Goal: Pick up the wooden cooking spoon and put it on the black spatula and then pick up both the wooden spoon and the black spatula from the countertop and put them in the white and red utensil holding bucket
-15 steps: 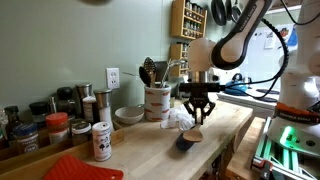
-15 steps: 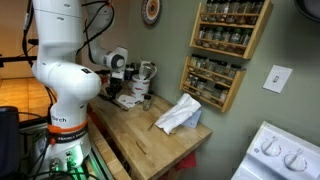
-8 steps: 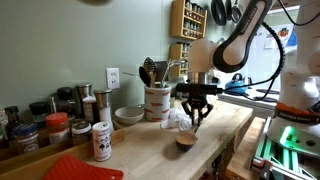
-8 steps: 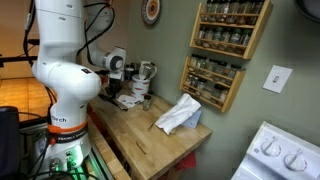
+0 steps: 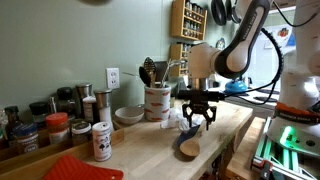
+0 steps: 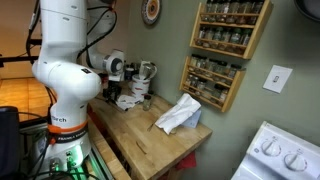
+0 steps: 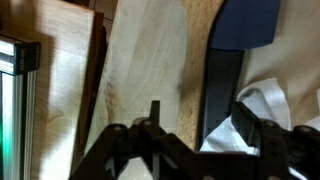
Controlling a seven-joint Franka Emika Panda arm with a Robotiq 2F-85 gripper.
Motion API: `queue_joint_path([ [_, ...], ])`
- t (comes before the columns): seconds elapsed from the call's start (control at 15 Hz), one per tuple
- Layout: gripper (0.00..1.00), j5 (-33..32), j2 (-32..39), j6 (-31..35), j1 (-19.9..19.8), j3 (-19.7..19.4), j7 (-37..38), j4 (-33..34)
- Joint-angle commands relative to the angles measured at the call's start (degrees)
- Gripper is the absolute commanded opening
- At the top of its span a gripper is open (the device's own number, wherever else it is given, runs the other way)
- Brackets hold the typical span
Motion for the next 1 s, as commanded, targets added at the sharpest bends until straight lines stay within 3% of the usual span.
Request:
queue_joint_path([
  [0.0, 1.00, -2.9, 2.2, 1.0, 0.5, 0.1, 4.1, 0.6],
  [0.2, 0.97, -3.4, 4.1, 1.6, 1.0, 0.0, 5.4, 1.3],
  [0.27, 0.79, -3.7, 4.5, 1.8, 1.2, -0.2, 5.9, 1.5],
  [0.4, 0.73, -4.2, 5.1, 2.1, 1.6, -0.6, 6.9, 1.7],
  [0.8, 0.27, -6.0, 6.3, 3.3, 2.2, -1.5, 9.6, 3.0],
  [0.93, 0.23, -6.4, 6.0, 2.9, 2.2, -1.7, 10.0, 3.2],
])
